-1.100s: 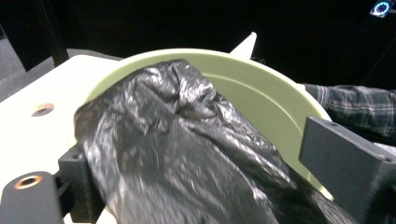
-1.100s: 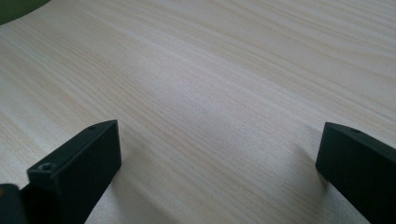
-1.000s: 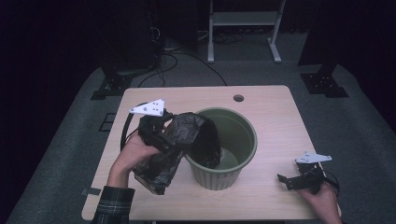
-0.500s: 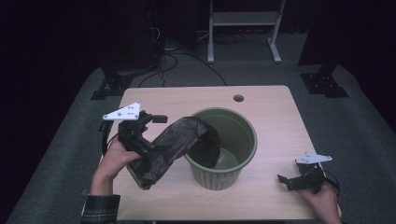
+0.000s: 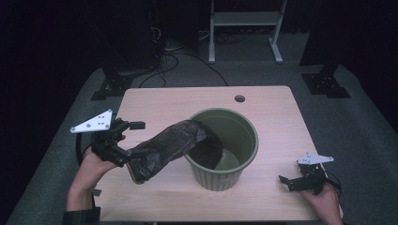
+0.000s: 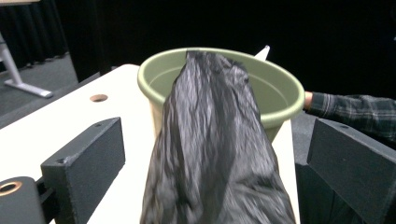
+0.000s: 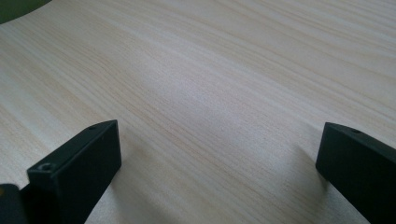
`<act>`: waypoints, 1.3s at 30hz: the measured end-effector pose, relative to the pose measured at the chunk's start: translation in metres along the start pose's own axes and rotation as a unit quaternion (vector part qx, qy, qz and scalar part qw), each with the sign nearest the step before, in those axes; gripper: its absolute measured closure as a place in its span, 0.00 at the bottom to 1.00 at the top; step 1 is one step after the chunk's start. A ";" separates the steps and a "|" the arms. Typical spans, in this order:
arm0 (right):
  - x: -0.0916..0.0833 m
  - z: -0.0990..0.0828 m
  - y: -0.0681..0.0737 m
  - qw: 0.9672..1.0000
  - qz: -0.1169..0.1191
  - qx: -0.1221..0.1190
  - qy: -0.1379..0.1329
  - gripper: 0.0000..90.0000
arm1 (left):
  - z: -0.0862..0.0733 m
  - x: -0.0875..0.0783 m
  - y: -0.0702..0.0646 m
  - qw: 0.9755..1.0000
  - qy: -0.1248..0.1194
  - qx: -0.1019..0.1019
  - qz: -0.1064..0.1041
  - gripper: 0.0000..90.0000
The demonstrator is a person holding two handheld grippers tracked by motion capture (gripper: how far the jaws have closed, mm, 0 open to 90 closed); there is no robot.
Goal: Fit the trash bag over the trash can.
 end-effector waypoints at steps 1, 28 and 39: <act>0.000 0.000 0.000 1.000 0.000 0.000 0.000 0.00 | -0.004 -0.005 -0.001 1.000 0.003 -0.001 0.005 0.04; 0.000 0.000 0.000 1.000 -0.002 0.001 0.000 0.00 | -0.059 -0.040 0.009 0.998 -0.007 -0.064 0.015 0.99; 0.000 0.000 0.000 1.000 -0.002 0.001 0.000 0.00 | -0.017 -0.014 0.002 0.998 -0.056 -0.034 -0.021 0.99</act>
Point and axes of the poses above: each handheld gripper's, and its own axes: x roughly forward along the jaws, z roughly out of its top, y roughly to its left, the point moved 5 cm from there along x, roughly forward along the jaws, and after that the axes turned 6 degrees about -y, right-handed, at the moved point
